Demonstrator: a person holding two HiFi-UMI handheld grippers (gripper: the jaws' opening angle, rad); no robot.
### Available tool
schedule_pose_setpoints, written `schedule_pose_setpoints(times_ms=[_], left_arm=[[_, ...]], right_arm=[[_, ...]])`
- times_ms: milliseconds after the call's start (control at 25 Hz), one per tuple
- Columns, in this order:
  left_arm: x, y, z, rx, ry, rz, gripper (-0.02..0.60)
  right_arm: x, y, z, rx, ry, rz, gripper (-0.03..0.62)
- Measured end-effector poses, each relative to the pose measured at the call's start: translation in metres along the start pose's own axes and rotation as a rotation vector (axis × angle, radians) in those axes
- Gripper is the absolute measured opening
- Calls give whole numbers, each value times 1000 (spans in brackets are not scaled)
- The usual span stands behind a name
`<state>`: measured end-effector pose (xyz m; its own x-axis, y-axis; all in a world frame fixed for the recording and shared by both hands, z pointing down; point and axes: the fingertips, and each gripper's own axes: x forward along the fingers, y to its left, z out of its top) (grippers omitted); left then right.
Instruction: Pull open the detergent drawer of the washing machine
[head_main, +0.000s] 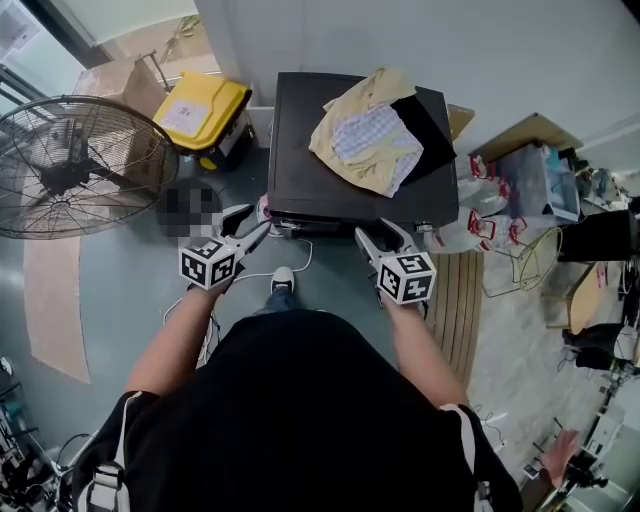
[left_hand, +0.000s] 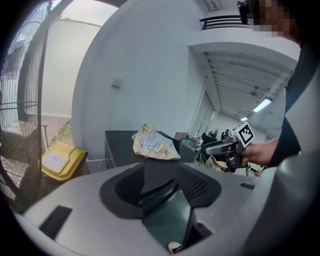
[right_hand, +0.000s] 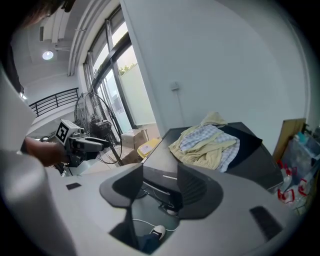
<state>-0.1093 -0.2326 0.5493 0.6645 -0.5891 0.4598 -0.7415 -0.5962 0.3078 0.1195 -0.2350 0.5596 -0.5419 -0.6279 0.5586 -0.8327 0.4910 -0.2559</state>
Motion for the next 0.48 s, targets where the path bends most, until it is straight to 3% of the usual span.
schedule_pose_setpoints(times_ms=[480], left_arm=[[30, 20, -40, -36, 99, -27, 218]], right_arm=[[32, -4, -41, 16, 102, 10, 213]])
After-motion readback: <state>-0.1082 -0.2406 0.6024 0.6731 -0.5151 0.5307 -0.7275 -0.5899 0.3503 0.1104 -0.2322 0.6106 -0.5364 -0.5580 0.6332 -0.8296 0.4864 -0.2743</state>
